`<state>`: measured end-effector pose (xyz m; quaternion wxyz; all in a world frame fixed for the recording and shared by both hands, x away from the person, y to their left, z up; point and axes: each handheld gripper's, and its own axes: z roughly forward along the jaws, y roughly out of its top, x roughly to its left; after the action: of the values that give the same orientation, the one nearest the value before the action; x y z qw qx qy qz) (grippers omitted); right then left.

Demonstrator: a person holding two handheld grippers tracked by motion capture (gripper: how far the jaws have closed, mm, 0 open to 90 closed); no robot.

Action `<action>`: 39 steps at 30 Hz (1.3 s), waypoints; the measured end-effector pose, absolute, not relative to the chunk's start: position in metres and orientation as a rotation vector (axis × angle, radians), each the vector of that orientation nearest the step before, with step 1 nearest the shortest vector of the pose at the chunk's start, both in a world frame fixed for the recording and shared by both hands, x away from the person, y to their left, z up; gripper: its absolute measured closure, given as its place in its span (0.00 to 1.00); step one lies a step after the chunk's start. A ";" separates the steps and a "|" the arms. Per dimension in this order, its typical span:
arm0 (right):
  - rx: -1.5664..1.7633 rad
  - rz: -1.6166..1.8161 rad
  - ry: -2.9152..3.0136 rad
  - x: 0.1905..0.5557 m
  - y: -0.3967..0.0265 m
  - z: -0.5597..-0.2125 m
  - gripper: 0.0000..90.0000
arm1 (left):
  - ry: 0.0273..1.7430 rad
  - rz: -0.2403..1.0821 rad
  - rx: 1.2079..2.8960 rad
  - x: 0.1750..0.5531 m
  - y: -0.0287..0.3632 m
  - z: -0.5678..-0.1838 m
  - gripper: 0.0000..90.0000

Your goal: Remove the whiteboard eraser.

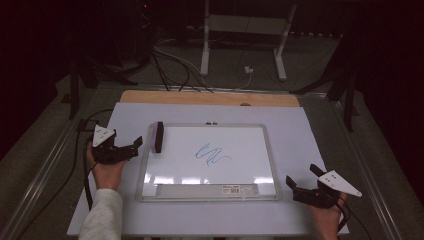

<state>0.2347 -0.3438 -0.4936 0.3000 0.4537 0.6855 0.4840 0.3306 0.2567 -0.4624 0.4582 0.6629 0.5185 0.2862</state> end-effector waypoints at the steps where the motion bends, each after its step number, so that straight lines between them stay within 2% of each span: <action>1: 1.204 1.284 1.821 0.235 -0.344 -0.494 0.00 | 1.281 0.703 1.639 0.333 0.255 -0.463 0.03; 23: 1.201 1.285 1.826 0.235 -0.344 -0.494 0.00 | 1.309 0.600 1.685 0.353 0.237 -0.474 0.09; 39: 1.201 1.287 1.831 0.235 -0.343 -0.494 0.00 | 1.326 0.562 1.698 0.360 0.229 -0.483 0.09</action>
<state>0.2350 -0.3434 -0.4937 0.2965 0.4516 0.6884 0.4839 0.3603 0.2287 -0.4831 0.4416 0.6842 0.5345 0.2263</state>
